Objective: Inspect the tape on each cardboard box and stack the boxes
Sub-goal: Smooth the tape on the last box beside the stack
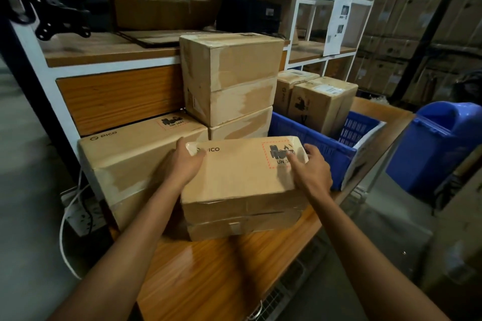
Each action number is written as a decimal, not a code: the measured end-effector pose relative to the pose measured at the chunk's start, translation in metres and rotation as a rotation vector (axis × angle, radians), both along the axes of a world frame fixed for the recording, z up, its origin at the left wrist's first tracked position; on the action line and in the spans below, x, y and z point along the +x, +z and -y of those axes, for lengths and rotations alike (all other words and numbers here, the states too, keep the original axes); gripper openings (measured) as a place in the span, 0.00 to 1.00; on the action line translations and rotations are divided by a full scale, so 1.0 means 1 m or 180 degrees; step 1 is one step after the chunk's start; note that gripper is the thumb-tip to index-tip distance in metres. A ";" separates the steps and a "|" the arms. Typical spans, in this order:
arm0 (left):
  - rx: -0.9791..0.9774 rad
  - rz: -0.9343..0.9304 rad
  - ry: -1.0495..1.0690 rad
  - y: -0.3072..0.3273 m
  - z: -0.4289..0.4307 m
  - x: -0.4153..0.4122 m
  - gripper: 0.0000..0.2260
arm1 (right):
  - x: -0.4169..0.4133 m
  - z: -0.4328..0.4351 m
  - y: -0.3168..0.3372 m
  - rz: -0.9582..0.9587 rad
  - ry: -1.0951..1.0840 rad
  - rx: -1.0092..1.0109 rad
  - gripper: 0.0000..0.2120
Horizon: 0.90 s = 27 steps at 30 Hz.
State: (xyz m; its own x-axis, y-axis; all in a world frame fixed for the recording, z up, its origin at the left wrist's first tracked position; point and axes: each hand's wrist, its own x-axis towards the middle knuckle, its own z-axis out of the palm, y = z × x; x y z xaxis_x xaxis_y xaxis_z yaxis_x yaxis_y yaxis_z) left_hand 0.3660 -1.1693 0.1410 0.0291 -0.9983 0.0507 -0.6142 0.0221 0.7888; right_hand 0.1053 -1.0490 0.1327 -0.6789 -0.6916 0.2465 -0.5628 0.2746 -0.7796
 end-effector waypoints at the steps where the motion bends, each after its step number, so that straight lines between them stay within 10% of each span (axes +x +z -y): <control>1: -0.0081 0.0032 0.0063 0.006 -0.002 0.000 0.26 | 0.000 -0.003 0.002 0.0087 0.0026 -0.0118 0.31; 19: -0.0391 -0.1629 -0.0047 -0.053 -0.060 0.008 0.08 | 0.006 -0.058 -0.064 0.0884 -0.0592 -0.1042 0.19; 27: -0.0371 -0.1160 0.0203 -0.091 -0.078 0.021 0.06 | 0.018 -0.066 -0.098 0.0539 -0.0442 -0.0550 0.08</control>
